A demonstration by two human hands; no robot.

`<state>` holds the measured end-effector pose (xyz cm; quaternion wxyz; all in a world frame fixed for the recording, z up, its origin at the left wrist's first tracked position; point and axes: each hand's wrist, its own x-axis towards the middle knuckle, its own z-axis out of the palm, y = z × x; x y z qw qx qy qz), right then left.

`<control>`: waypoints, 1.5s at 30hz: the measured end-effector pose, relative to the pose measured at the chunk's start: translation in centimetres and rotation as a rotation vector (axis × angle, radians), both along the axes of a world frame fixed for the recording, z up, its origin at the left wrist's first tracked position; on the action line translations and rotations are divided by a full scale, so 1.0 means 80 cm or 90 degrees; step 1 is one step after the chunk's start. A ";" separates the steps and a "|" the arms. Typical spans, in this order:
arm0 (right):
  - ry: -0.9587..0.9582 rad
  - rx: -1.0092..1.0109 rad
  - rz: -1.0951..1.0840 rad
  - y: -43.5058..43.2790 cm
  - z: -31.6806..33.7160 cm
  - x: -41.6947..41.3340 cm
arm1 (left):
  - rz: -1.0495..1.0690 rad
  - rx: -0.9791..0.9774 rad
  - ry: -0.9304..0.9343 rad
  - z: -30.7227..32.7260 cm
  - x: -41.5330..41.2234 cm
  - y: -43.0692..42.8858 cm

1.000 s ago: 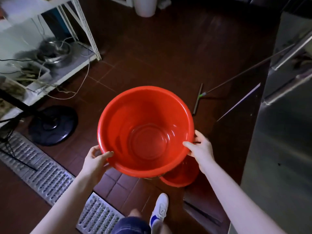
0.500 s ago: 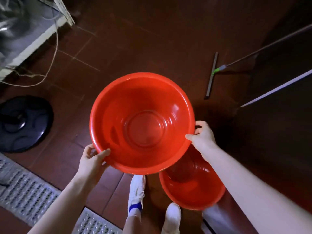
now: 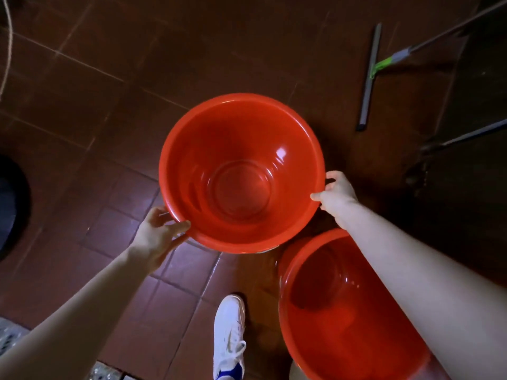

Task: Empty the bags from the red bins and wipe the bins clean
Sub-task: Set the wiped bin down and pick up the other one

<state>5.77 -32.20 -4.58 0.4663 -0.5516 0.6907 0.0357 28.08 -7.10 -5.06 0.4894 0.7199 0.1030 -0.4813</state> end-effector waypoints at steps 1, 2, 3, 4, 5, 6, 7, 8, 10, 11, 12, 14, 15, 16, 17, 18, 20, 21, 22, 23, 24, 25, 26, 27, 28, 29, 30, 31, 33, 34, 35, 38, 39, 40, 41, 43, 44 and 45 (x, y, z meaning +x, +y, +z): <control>0.007 -0.004 0.002 -0.002 -0.009 -0.002 | -0.006 0.000 -0.003 -0.009 -0.002 -0.005; 0.015 -0.010 0.005 -0.004 -0.017 -0.004 | -0.008 0.000 -0.008 -0.017 -0.004 -0.009; 0.025 -0.016 0.007 -0.007 -0.025 -0.007 | -0.011 0.002 -0.014 -0.025 -0.007 -0.014; 0.034 -0.022 0.012 -0.008 -0.029 -0.009 | -0.015 0.006 -0.023 -0.030 -0.009 -0.017; 0.041 -0.026 0.017 -0.009 -0.033 -0.011 | -0.022 0.010 -0.032 -0.033 -0.011 -0.020; 0.045 -0.026 0.020 -0.010 -0.037 -0.013 | -0.031 0.013 -0.037 -0.039 -0.014 -0.023; 0.045 -0.029 0.026 -0.011 -0.040 -0.015 | -0.038 0.014 -0.039 -0.044 -0.016 -0.026; 0.043 -0.036 0.039 -0.013 -0.043 -0.017 | -0.040 0.014 -0.040 -0.049 -0.017 -0.028; 0.048 -0.070 0.099 -0.016 -0.044 -0.022 | -0.038 0.023 -0.050 -0.055 -0.019 -0.032; 0.056 -0.090 0.142 -0.017 -0.043 -0.025 | -0.045 0.037 -0.068 -0.057 -0.022 -0.033; 0.063 -0.107 0.181 -0.018 -0.039 -0.030 | -0.052 0.058 -0.092 -0.057 -0.026 -0.034; 0.056 -0.125 0.218 -0.015 -0.031 -0.046 | -0.037 0.094 -0.137 -0.054 -0.038 -0.035; 0.051 -0.137 0.225 -0.013 -0.027 -0.059 | -0.021 0.101 -0.148 -0.052 -0.047 -0.035; 0.053 -0.154 0.235 -0.010 -0.023 -0.074 | -0.004 0.106 -0.149 -0.050 -0.059 -0.036; 0.068 -0.172 0.251 -0.007 -0.019 -0.093 | 0.011 0.115 -0.143 -0.048 -0.073 -0.037; 0.098 -0.188 0.270 -0.004 -0.016 -0.114 | 0.019 0.125 -0.131 -0.046 -0.089 -0.037; 0.181 -0.202 0.290 -0.002 -0.010 -0.163 | -0.021 0.139 -0.106 -0.042 -0.127 -0.034; 0.217 -0.196 0.281 -0.001 -0.008 -0.189 | -0.070 0.140 -0.098 -0.040 -0.149 -0.031; 0.247 -0.181 0.263 0.000 -0.007 -0.215 | -0.129 0.135 -0.092 -0.039 -0.172 -0.027; 0.274 -0.160 0.246 0.003 -0.006 -0.241 | -0.190 0.133 -0.088 -0.037 -0.194 -0.024; 0.299 -0.133 0.233 0.006 -0.005 -0.266 | -0.246 0.135 -0.088 -0.036 -0.216 -0.021; 0.320 -0.101 0.225 0.011 -0.006 -0.289 | -0.290 0.139 -0.088 -0.036 -0.237 -0.017; 0.333 -0.066 0.216 0.016 -0.006 -0.310 | -0.322 0.141 -0.084 -0.036 -0.257 -0.012; 0.337 -0.033 0.202 0.022 -0.007 -0.329 | -0.346 0.143 -0.083 -0.036 -0.276 -0.006; 0.335 -0.006 0.187 0.028 -0.008 -0.344 | -0.366 0.150 -0.095 -0.036 -0.294 0.001; 0.327 0.013 0.176 0.035 -0.010 -0.356 | -0.391 0.164 -0.127 -0.036 -0.310 0.009; 0.315 0.023 0.174 0.042 -0.013 -0.364 | -0.420 0.182 -0.172 -0.037 -0.324 0.016; 0.302 0.019 0.178 0.048 -0.016 -0.370 | -0.441 0.197 -0.218 -0.036 -0.334 0.022; 0.288 -0.012 0.173 0.058 -0.022 -0.376 | -0.432 0.202 -0.271 -0.033 -0.345 0.029; 0.283 -0.023 0.164 0.061 -0.023 -0.377 | -0.417 0.201 -0.280 -0.032 -0.347 0.031; 0.278 -0.031 0.159 0.062 -0.024 -0.377 | -0.406 0.203 -0.288 -0.029 -0.347 0.032; 0.260 -0.040 0.169 0.069 -0.012 -0.374 | -0.408 0.212 -0.322 -0.006 -0.336 0.036; 0.254 -0.041 0.175 0.071 -0.002 -0.371 | -0.408 0.219 -0.330 0.007 -0.329 0.038; 0.246 -0.043 0.180 0.073 0.010 -0.368 | -0.404 0.228 -0.337 0.020 -0.323 0.041; 0.234 -0.047 0.184 0.076 0.025 -0.364 | -0.396 0.236 -0.345 0.035 -0.317 0.045; 0.209 -0.061 0.193 0.086 0.061 -0.354 | -0.374 0.252 -0.368 0.070 -0.308 0.059; 0.199 -0.073 0.198 0.092 0.082 -0.349 | -0.360 0.253 -0.386 0.091 -0.304 0.067; 0.187 -0.085 0.200 0.100 0.106 -0.344 | -0.347 0.250 -0.408 0.114 -0.301 0.076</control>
